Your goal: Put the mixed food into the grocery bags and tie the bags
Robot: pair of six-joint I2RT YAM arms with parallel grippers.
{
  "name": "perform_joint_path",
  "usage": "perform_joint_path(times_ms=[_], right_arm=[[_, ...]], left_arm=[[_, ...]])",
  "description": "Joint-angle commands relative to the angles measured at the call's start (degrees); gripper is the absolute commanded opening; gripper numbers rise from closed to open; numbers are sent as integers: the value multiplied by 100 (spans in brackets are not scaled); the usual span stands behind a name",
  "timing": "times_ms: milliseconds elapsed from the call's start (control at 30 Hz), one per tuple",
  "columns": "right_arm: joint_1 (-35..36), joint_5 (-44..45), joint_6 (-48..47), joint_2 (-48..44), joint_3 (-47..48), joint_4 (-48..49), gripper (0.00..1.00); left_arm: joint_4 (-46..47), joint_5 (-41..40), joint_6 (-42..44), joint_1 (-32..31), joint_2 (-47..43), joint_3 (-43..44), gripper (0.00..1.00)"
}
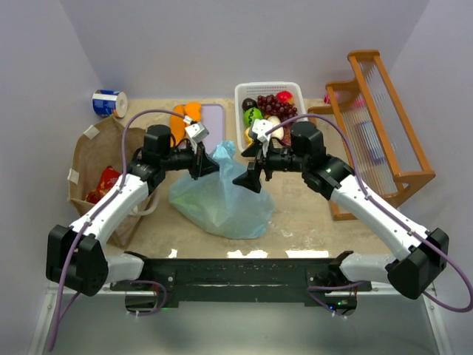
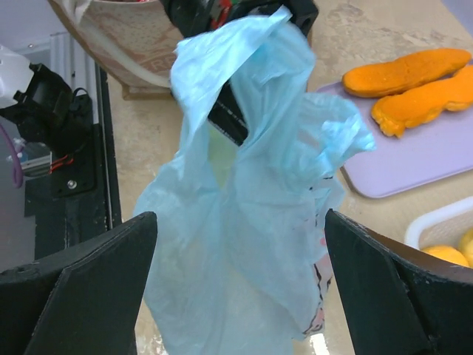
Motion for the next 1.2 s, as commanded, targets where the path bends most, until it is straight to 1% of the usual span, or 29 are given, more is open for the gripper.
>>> perform_joint_path(times_ms=[0, 133, 300, 433, 500, 600, 767, 900, 1067, 1167], right_arm=[[-19, -536, 41, -102, -174, 859, 99], [-10, -897, 102, 293, -113, 1009, 99], [-19, -1224, 462, 671, -280, 1756, 98], [-19, -1040, 428, 856, -236, 1791, 96], [-10, -750, 410, 839, -306, 1844, 96], [-19, -477, 313, 734, -420, 1844, 99], [-1, -468, 252, 733, -578, 1844, 99], [-1, -257, -20, 654, -710, 1914, 99], [-1, -205, -390, 672, -473, 1669, 99], [7, -414, -495, 891, -342, 1563, 99]], left_arm=[[559, 272, -542, 223, -119, -65, 0], [604, 492, -709, 347, -110, -74, 0], [595, 747, -710, 391, -66, -74, 0], [595, 765, -649, 391, -66, -39, 0], [578, 712, -622, 391, -75, -30, 0], [542, 703, -604, 400, -75, -12, 0], [551, 729, -587, 400, -75, -21, 0], [604, 975, -569, 391, -75, -65, 0], [604, 1133, -534, 391, -48, -65, 0], [604, 1143, -499, 391, -48, -56, 0]])
